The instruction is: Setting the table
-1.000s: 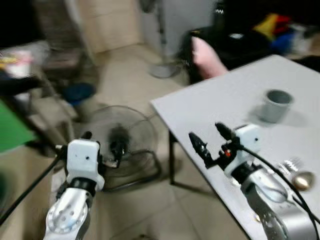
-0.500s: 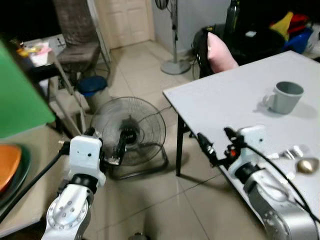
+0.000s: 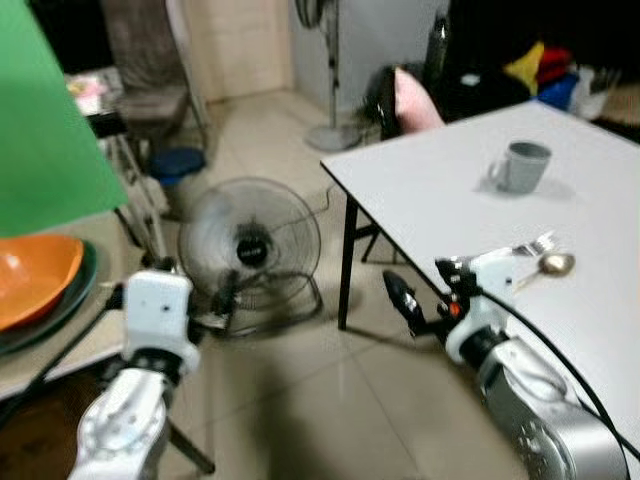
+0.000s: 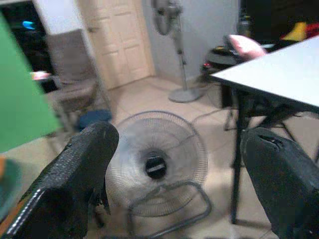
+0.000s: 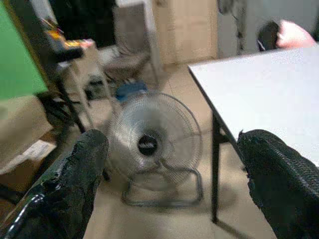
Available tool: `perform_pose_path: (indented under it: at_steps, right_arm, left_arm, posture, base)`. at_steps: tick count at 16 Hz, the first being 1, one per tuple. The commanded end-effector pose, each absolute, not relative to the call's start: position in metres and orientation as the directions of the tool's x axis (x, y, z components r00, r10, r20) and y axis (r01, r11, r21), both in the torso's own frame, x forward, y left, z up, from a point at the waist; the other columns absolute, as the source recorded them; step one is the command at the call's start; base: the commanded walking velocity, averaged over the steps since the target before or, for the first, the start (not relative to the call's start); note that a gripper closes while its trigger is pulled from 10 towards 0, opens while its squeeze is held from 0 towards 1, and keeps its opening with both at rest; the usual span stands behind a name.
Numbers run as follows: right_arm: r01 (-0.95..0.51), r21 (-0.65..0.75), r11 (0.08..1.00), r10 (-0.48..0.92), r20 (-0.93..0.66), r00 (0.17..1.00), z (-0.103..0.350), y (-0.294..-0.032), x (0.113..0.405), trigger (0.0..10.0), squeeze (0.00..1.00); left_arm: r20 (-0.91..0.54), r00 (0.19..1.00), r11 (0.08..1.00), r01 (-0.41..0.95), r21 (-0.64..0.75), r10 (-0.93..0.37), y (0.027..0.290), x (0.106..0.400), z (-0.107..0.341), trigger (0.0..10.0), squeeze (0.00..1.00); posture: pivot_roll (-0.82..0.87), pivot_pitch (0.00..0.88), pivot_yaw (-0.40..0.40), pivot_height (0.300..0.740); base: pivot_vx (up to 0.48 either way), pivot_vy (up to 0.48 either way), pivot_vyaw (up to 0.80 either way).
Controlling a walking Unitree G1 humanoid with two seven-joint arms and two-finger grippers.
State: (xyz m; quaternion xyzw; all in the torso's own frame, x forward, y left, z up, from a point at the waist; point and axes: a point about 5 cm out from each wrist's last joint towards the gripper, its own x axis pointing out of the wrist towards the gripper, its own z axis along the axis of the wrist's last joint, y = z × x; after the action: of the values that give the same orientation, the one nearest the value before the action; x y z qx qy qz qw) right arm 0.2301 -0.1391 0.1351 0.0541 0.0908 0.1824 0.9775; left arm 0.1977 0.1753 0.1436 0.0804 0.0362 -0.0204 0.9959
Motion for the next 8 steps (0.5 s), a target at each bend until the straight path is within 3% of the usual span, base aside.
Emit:
perform_pose_path:
  at_steps: [1, 7, 8]
  right_arm:
    - [-0.35, 0.145, 0.926, 0.371, -0.159, 0.915, 0.136, -0.138, 0.23, 10.0, 0.0]
    - [-0.334, 0.181, 0.925, 0.364, -0.167, 0.916, 0.134, -0.136, 0.23, 10.0, 0.0]
    - [-0.333, 0.183, 0.925, 0.363, -0.169, 0.916, 0.134, -0.135, 0.231, 10.0, 0.0]
  left_arm:
    - [-0.074, 0.997, 0.986, 0.038, 0.159, -0.027, 0.177, 0.197, 0.146, 10.0, 0.0]
    - [-0.055, 0.998, 0.982, 0.03, 0.185, -0.02, 0.184, 0.201, 0.155, 10.0, 0.0]
    - [-0.05, 0.999, 0.982, 0.022, 0.185, -0.013, 0.186, 0.201, 0.157, 10.0, 0.0]
  posture:
    - [-0.07, 0.0, 0.084, 0.74]
    - [-0.06, 0.0, 0.079, 0.74]
    - [-0.06, 0.0, 0.078, 0.74]
  base:
    - [0.0, 0.289, 0.0]
    - [0.0, 0.404, 0.0]
    - [0.0, 0.476, -0.58]
